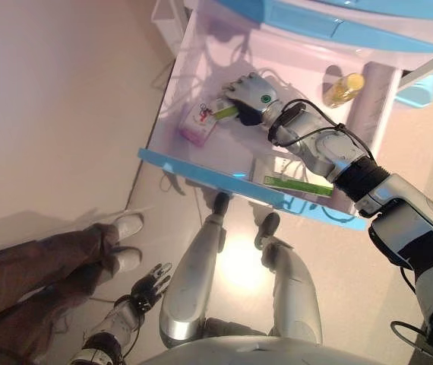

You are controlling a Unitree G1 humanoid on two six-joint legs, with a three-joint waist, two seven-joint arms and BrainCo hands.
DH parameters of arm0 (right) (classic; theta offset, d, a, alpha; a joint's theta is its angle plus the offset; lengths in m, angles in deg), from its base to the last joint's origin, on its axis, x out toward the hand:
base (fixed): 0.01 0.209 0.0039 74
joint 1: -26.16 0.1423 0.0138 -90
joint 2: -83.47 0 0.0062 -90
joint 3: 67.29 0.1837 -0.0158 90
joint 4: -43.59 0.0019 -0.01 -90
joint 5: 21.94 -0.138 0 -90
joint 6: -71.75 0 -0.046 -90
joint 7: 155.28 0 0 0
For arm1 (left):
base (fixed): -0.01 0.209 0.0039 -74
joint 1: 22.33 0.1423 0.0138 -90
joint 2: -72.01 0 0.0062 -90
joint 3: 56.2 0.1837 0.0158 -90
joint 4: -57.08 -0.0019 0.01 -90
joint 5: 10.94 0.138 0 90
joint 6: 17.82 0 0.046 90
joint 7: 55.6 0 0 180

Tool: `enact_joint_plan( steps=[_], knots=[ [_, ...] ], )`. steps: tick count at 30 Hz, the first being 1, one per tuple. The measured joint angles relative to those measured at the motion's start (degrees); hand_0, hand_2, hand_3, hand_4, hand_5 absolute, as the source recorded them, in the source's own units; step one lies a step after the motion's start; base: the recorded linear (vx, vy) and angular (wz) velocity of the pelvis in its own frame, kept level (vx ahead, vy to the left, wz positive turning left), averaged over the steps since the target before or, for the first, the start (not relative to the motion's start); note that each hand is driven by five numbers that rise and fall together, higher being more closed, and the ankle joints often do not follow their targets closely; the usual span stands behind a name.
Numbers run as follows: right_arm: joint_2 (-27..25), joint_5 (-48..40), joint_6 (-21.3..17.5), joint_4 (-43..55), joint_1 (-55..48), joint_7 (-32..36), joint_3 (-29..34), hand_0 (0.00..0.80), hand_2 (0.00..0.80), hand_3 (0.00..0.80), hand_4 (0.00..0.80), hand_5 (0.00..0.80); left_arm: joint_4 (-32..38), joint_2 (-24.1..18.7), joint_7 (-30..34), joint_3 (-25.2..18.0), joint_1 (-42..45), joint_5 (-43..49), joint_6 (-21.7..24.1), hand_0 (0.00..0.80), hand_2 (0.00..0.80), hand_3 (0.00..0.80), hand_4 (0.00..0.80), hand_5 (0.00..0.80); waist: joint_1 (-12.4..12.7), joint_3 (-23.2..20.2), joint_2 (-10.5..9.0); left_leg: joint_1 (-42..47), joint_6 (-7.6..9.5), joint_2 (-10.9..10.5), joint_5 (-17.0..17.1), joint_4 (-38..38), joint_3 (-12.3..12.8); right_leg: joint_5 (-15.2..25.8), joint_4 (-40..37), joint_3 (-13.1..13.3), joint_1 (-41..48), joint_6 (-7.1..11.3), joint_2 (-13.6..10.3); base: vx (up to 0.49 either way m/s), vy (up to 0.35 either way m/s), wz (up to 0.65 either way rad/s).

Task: Open the drawer and pick up the medicine

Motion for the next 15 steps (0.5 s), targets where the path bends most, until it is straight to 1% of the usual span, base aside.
enact_joint_plan(
  steps=[2, 4, 6, 9, 11, 14, 15],
  knots=[
    [-1.3, -0.1, -1.0, 4.6, -0.3, 0.3, 0.5, 0.800, 0.800, 0.800, 0.800, 0.800, -0.6, 0.0, 0.3, -0.4, -0.1, 0.0, 1.0, 0.000, 0.000, 0.000, 0.000, 0.000, -0.5, -0.1, -1.36, 1.0, 0.05, 0.5, -0.2, -0.4, 0.3, 0.5, -1.3, 0.4, 1.2, 0.18, 0.5, 0.015, -0.051, -0.20],
    [-3.0, -0.3, -2.2, 8.8, -0.7, 1.1, 1.4, 0.800, 0.800, 0.800, 0.800, 0.800, -1.0, 0.0, 0.4, -0.6, -0.1, 0.1, 1.5, 0.000, 0.000, 0.000, 0.000, 0.000, -1.0, -0.3, -2.03, 2.1, 0.11, 0.7, -0.3, -0.8, 0.6, 1.0, -2.5, 0.6, 2.5, 0.29, 0.8, 0.010, -0.032, -0.11],
    [-4.4, -0.8, -2.9, 12.5, -1.9, 1.8, 3.1, 0.800, 0.800, 0.800, 0.800, 0.800, -1.7, 0.2, 1.0, -1.3, 0.0, 0.9, 2.1, 0.000, 0.000, 0.000, 0.000, 0.000, -1.6, -0.3, -2.13, 3.5, 0.25, 0.7, -0.3, -1.0, 0.7, 1.3, -3.3, 0.8, 4.1, 0.44, 0.9, 0.035, -0.042, -0.03],
    [-6.3, -2.4, -4.2, 17.9, -2.9, 3.6, 4.8, 0.800, 0.800, 0.800, 0.800, 0.800, -3.3, 0.2, 1.9, -2.8, 0.0, 2.3, 2.1, 0.000, 0.000, 0.000, 0.000, 0.000, -1.6, -0.3, -2.28, 6.0, 0.54, 0.8, -0.5, -2.4, 1.8, 1.7, -4.6, 2.0, 6.1, 0.63, 1.1, 0.050, -0.044, -0.15],
    [-7.3, -3.8, -5.3, 21.7, -3.9, 5.0, 6.1, 0.800, 0.800, 0.800, 0.800, 0.800, -4.5, 0.2, 2.1, -3.4, 0.2, 2.4, 2.1, 0.000, 0.000, 0.000, 0.000, 0.000, -2.0, -0.3, -2.34, 7.7, 0.61, 0.8, -0.6, -3.3, 2.1, 2.0, -5.8, 2.2, 7.7, 0.83, 1.2, 0.051, -0.048, -0.12],
    [-8.8, -7.5, -5.7, 26.1, -4.6, 7.3, 7.3, 0.800, 0.800, 0.800, 0.800, 0.800, -6.6, 0.9, 2.4, -5.3, 0.2, 3.2, 2.4, 0.000, 0.000, 0.000, 0.000, 0.000, -2.9, -0.5, -2.74, 10.1, 0.55, 0.9, -0.6, -5.0, 3.1, 2.6, -7.6, 2.9, 9.8, 1.07, 1.4, 0.074, -0.054, -0.15],
    [-9.2, -9.4, -6.3, 28.2, -5.6, 8.4, 8.5, 0.800, 0.800, 0.800, 0.800, 0.800, -7.6, 1.1, 2.4, -6.0, 0.4, 4.1, 2.6, 0.000, 0.000, 0.000, 0.000, 0.000, -3.0, -0.8, -3.07, 10.9, 0.57, 0.9, -0.6, -5.4, 3.5, 2.9, -8.2, 3.3, 10.4, 0.80, 1.4, 0.080, -0.045, -0.14]
  ],
)
